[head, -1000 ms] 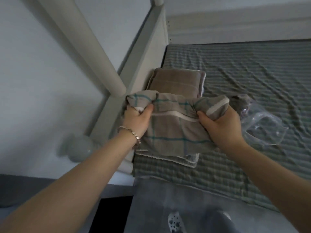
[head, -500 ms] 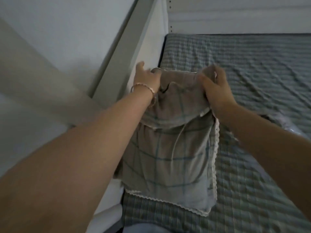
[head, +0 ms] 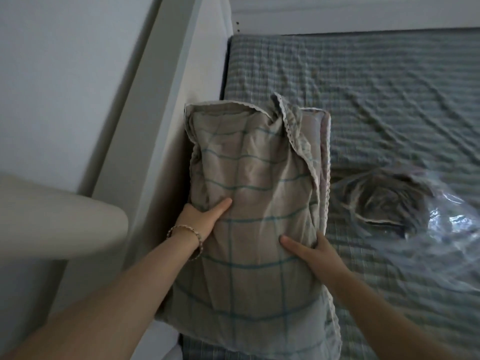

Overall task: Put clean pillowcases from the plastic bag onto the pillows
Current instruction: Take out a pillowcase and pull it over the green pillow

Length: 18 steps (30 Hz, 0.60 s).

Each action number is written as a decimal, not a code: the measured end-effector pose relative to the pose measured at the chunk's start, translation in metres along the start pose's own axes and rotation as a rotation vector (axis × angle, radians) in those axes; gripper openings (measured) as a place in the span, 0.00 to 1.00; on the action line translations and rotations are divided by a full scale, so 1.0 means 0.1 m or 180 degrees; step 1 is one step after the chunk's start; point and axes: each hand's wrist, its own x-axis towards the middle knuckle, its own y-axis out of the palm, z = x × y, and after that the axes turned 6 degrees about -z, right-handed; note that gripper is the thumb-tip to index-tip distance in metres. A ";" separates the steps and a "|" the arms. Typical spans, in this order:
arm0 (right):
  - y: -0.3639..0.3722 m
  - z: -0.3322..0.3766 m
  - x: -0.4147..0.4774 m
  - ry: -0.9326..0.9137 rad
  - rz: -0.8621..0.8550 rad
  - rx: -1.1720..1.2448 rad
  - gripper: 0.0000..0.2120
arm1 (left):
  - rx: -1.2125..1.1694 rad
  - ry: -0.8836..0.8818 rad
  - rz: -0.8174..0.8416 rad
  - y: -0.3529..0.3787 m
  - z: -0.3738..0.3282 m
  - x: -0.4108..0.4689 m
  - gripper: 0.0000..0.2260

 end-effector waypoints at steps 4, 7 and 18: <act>-0.02 0.40 0.01 -0.0536 -0.0383 0.0337 0.23 | -0.0086 0.1129 -0.0390 -0.04 -0.46 0.00 0.26; -0.18 0.77 -0.01 -0.1047 -0.0638 0.0852 0.13 | -0.0345 0.1891 -0.0882 -0.14 -0.98 -0.04 0.23; -0.14 0.21 -0.02 0.0750 -0.0334 0.0263 0.52 | 0.0305 0.0448 0.0435 0.05 -0.05 0.21 0.36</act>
